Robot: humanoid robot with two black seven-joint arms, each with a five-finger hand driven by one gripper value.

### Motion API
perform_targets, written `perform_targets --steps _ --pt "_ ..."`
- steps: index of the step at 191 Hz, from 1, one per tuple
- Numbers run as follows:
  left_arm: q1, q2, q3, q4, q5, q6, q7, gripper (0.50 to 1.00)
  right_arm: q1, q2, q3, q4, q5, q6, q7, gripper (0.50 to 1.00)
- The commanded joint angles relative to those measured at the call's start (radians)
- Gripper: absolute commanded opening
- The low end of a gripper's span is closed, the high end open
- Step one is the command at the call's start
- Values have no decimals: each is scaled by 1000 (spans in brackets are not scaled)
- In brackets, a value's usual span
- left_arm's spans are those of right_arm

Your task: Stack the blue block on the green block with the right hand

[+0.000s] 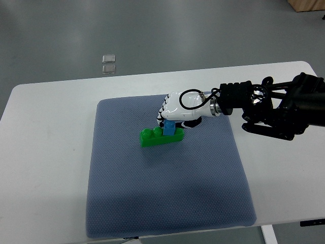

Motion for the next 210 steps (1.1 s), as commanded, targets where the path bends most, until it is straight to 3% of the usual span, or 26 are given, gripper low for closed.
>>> perform_targets --steps 1,139,210 --pt "0 0 0 0 0 0 0 1000 0 -1 2 8 2 0 -2 707" --pt "0 0 0 0 -1 0 0 1000 11 -6 5 12 34 11 -5 719" --pt "0 0 0 0 -1 0 0 1000 35 -24 41 12 38 76 -5 719"
